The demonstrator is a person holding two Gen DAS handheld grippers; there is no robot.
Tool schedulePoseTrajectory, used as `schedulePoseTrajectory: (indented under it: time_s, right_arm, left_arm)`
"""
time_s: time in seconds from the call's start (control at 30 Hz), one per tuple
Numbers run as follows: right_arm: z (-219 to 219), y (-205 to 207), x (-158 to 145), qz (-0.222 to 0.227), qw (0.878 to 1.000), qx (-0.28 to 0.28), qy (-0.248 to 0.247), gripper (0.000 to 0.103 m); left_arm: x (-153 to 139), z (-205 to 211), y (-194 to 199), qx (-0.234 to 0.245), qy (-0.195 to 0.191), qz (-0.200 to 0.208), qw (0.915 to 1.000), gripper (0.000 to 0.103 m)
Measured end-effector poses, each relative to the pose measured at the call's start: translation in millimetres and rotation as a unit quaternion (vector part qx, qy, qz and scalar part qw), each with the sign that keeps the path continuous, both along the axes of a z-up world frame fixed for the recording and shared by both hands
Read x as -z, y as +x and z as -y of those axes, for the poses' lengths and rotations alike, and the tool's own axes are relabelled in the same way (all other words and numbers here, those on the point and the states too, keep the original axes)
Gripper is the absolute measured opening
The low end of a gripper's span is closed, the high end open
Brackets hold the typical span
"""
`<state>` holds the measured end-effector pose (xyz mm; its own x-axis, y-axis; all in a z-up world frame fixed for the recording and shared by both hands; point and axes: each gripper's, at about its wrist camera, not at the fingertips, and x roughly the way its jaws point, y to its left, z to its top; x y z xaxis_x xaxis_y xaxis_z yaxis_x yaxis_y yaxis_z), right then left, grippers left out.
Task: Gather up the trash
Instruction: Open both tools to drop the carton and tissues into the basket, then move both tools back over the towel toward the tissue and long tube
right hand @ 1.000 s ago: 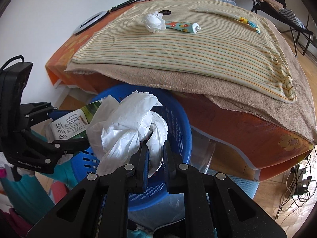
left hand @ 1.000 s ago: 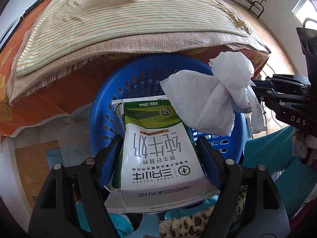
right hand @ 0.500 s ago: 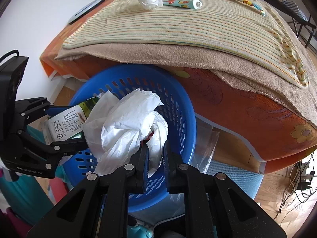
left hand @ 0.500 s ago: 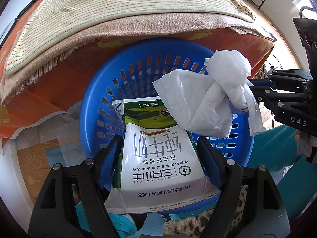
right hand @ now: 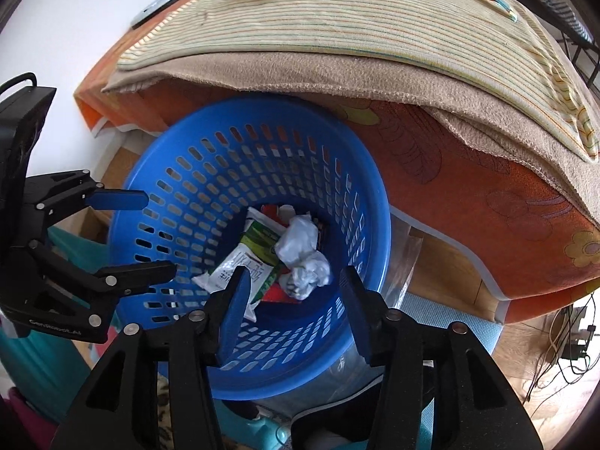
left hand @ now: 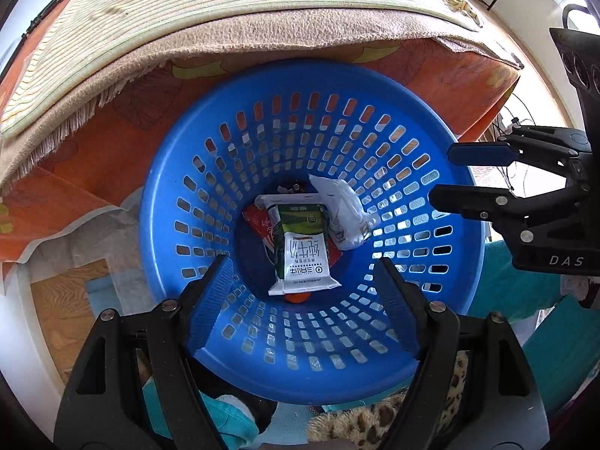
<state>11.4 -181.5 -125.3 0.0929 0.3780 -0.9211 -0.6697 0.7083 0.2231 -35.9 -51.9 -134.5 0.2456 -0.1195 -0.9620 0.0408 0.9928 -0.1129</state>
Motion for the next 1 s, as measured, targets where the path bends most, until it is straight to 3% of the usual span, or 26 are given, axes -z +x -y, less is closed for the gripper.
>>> schedulePoseTrajectory:
  time_s: [0.27, 0.57, 1.0]
  right_arm:
    - [1.7, -0.1, -0.7, 0.003, 1.0, 0.006, -0.007, 0.049]
    - [6.5, 4.7, -7.1, 0.015, 1.0, 0.019, -0.013, 0.06]
    - [11.8, 16.6, -27.3, 0.021, 0.999, 0.043, 0.009, 0.062]
  left_arm:
    - [-4.5, -0.6, 0.0, -0.009, 0.0, 0.008, 0.9999, 0.079]
    - [-8.4, -3.2, 1.8, -0.017, -0.001, 0.015, 0.9997, 0.079]
    - [-46.3, -18.3, 19.1, -0.047, -0.004, 0.065, 0.9968, 0.079]
